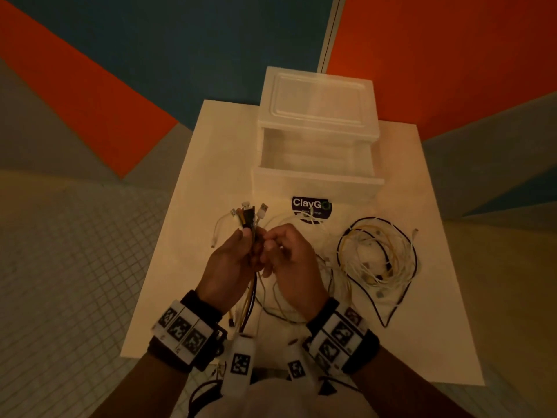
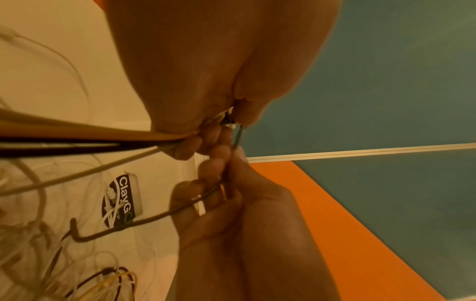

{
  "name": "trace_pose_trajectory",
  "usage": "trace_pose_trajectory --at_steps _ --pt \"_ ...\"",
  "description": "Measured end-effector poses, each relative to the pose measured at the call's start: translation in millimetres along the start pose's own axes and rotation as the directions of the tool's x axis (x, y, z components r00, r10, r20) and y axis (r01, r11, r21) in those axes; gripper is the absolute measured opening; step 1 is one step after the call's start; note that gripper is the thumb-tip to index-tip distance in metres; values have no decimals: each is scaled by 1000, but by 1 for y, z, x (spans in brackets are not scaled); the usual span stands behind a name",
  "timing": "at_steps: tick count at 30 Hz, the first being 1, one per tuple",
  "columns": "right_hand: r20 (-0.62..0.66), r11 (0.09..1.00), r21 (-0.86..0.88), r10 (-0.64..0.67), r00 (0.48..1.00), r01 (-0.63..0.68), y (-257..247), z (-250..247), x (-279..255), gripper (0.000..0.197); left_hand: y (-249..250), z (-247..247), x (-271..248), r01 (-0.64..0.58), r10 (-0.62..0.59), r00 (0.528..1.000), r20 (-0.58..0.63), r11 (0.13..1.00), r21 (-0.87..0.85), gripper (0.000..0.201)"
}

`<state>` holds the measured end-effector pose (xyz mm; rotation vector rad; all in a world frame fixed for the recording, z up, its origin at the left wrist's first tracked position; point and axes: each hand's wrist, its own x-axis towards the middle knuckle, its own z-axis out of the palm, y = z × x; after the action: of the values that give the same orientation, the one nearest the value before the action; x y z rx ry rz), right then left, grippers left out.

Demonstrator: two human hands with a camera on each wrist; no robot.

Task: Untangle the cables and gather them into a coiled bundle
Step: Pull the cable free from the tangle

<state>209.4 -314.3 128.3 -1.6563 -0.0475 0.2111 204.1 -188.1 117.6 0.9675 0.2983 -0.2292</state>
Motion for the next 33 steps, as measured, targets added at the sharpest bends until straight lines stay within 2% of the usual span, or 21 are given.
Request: trace_pose_trajectory --at_steps 3,6,8,9,12,15,18,22,24,26,28,30,31,33 --pt "21 981 -174 -86 996 88 5 5 -4 6 0 2 -2 -28 32 997 -67 998 63 27" --pt "72 957 -233 -158 985 170 1 4 -4 5 -1 1 -3 -56 67 993 -93 991 121 23" --pt "107 953 -253 -146 984 169 -1 3 -2 3 -2 0 -4 -70 83 993 -80 986 150 27" --pt "83 958 -254 -119 989 137 -1 2 1 3 -1 -1 -4 -76 90 994 -69 981 176 27" --pt "-75 987 -147 -71 995 60 -6 -10 14 21 1 -2 -8 -92 92 996 12 971 219 25" --pt "-93 981 -83 -183 979 175 -15 -16 26 23 5 1 -14 -67 56 996 65 981 184 23" --pt "-65 957 -140 -265 962 254 -17 -13 30 23 6 0 -16 -37 20 995 102 986 164 25" --pt "9 924 -233 -310 951 303 -18 -13 33 23 6 -1 -18 -19 6 994 113 994 110 24" --pt "50 932 -237 -271 961 275 -17 -14 30 26 5 -1 -18 -29 21 995 97 997 77 22" --pt "148 979 -152 -114 982 137 -8 -13 21 33 9 -3 -17 -47 41 996 84 996 79 24" --pt "347 989 -147 20 938 34 12 -13 6 38 15 -8 -14 -64 60 995 75 996 56 24" --pt "470 949 -292 36 882 117 37 -19 -6 32 26 -15 -11 -90 89 993 84 996 11 23" --pt "481 916 -365 34 876 165 49 -26 -7 27 33 -19 -10 -105 106 991 87 994 -13 24" --pt "412 871 -466 55 910 158 72 -45 0 22 49 -30 -8 -137 143 986 89 988 -77 28"
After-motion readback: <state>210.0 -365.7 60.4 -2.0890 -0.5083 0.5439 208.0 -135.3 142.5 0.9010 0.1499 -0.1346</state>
